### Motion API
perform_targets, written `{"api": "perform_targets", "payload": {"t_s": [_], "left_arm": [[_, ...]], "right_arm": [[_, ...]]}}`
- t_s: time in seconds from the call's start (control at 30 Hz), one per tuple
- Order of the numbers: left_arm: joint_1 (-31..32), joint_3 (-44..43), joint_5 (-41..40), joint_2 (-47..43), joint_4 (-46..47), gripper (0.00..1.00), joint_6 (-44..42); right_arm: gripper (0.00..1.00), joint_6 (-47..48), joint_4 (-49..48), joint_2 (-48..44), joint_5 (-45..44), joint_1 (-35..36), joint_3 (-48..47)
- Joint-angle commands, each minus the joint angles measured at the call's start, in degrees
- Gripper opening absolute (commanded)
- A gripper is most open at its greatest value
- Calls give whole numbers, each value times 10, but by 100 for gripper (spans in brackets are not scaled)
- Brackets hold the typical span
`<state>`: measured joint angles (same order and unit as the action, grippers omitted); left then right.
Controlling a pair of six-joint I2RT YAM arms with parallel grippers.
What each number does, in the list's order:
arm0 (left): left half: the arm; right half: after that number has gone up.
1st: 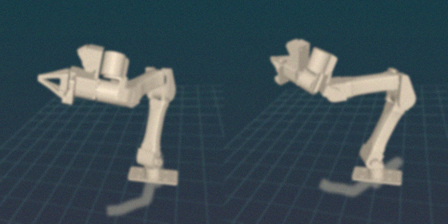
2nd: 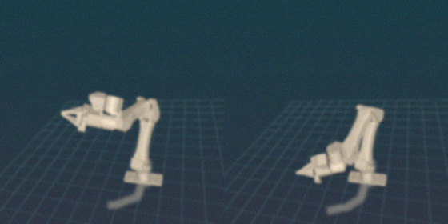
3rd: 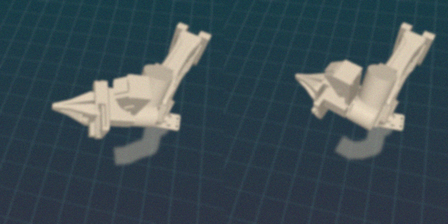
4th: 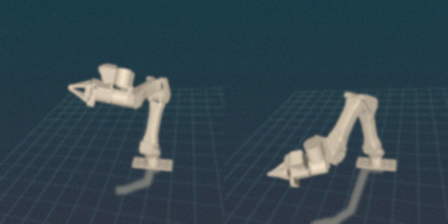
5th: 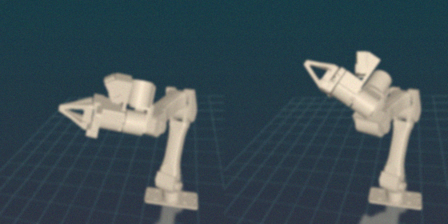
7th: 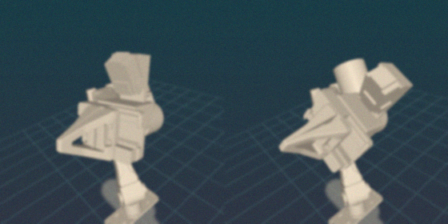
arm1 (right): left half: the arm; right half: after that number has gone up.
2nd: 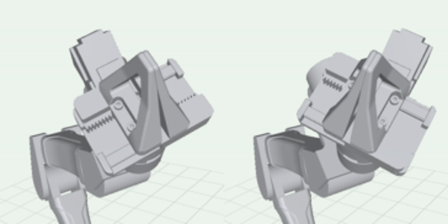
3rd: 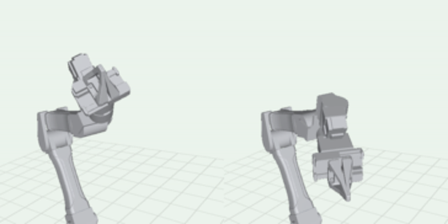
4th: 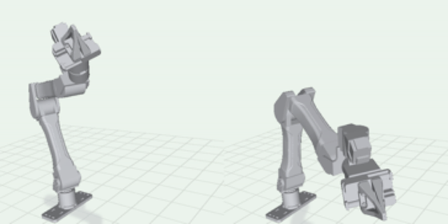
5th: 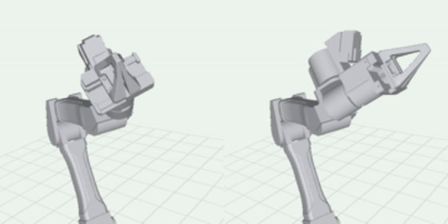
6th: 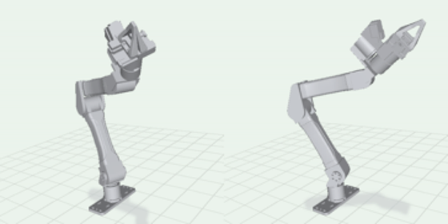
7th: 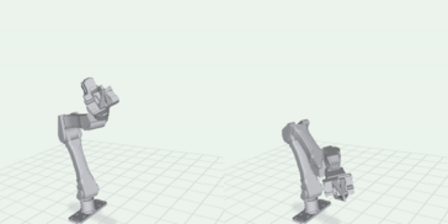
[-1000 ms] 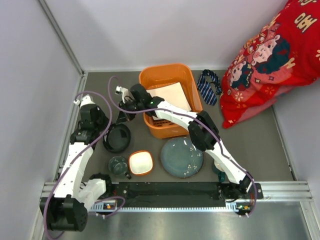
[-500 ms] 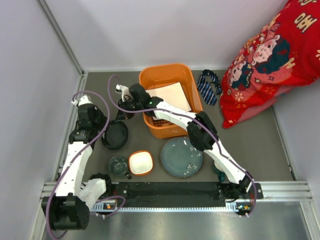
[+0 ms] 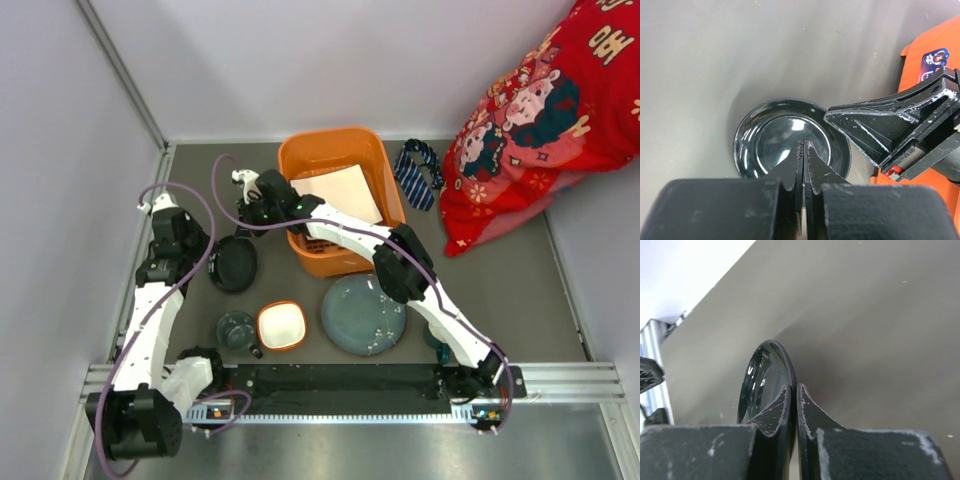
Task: Place the mixed dishes into the plastic bin
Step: Place the plate at the center of the board.
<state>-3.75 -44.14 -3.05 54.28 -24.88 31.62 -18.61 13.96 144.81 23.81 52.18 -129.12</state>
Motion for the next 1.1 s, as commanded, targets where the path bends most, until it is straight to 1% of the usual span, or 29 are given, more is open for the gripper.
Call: {"api": "perform_targets", "payload": {"t_s": [0.0,0.1,0.37,0.63,0.97,1.07], "left_arm": [[-6,-26,-6,0,4,0,5],[-9,-26,-5,0,4,0,7],[-12,-18,0,-1,8,0,11],[-14,-15,2,-8,7,0,10],[-18,-9,4,-11,6,0,10],[-19,-9,4,-13,6,0,11]], "right_arm": [[0,31,61,18,-45,-3,10],[0,41,66,13,-67,-2,22],[0,82,107,15,-110,9,19],[0,98,114,6,-153,21,26],[0,104,128,9,-167,21,26],[4,104,126,9,-166,21,28]]}}
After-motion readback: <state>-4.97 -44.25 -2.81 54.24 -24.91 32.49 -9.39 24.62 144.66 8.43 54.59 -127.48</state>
